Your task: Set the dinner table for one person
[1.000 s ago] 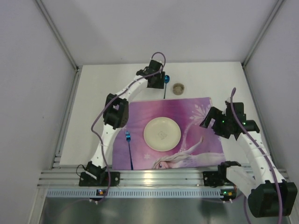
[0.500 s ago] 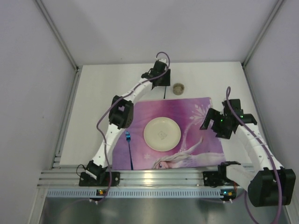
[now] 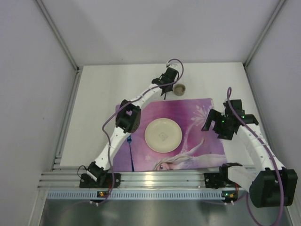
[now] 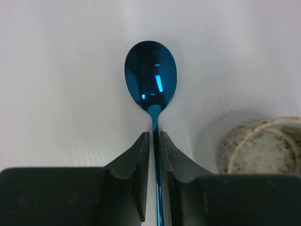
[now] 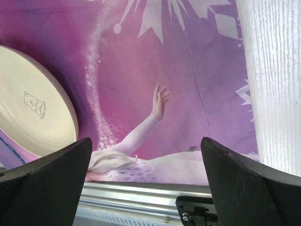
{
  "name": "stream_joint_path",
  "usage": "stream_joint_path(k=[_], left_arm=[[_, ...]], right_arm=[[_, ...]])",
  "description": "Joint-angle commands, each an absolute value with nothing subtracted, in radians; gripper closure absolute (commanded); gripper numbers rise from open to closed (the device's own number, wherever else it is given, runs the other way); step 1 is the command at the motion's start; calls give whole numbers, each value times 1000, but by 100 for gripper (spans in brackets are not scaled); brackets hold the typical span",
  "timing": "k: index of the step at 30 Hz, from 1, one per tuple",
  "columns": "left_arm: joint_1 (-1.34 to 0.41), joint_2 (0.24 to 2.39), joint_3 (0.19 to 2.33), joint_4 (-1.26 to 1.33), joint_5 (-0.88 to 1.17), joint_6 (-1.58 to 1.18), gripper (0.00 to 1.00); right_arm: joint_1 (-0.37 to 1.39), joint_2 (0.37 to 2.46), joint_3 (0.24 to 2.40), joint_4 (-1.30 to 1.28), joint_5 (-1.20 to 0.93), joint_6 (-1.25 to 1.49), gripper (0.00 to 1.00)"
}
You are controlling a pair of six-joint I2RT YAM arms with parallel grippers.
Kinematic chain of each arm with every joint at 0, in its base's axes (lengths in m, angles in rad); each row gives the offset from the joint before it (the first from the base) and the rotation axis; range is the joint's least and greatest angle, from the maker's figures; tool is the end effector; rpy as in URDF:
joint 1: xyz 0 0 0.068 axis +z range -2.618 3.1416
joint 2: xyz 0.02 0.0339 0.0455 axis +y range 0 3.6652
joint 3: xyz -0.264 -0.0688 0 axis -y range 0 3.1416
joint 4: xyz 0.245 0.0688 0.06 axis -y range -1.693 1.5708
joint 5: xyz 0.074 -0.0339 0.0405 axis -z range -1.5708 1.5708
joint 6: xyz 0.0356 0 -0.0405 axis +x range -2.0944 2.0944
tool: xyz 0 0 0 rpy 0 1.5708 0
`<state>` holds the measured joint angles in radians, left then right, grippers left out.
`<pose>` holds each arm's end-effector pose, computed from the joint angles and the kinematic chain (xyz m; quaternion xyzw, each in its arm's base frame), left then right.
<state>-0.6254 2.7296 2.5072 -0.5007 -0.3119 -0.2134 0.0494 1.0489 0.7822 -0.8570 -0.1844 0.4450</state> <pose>0.4888 -0.3395 0.1523 0.1217 0.8945 -0.0361 0.4287 0.1871 0.0158 0.2374 0.1708 0.9561 0.1411 0.1921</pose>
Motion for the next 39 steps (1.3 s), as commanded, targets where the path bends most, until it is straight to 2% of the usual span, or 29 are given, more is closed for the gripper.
stream_joint_path(k=[1, 3, 7, 10, 17, 21, 23, 33, 39], left_arm=[[-575, 2764, 2442, -689, -442, -157, 80], [-561, 2761, 2405, -693, -497, -126, 100], [-539, 2764, 2385, -706, -549, -112, 100], [-511, 2744, 2454, -721, -497, -144, 100], [-506, 2409, 2407, -485, -322, -241, 100], [-520, 2203, 2162, -291, -140, -418, 100], [-537, 2107, 2088, -256, -152, -480, 100], [-621, 1965, 1886, -331, -170, -520, 100], [-822, 1980, 1818, -463, -205, -753, 100]], right_arm=[[35, 1048, 807, -845, -183, 431, 0], [35, 1045, 802, -841, -187, 433, 0], [35, 1046, 793, -835, -202, 431, 1], [37, 1040, 792, -833, -207, 434, 0], [35, 999, 837, -834, -183, 436, 0], [35, 989, 868, -830, -176, 454, 0], [35, 973, 871, -830, -178, 463, 0], [35, 815, 850, -888, -153, 486, 0], [35, 741, 905, -980, -124, 509, 0]])
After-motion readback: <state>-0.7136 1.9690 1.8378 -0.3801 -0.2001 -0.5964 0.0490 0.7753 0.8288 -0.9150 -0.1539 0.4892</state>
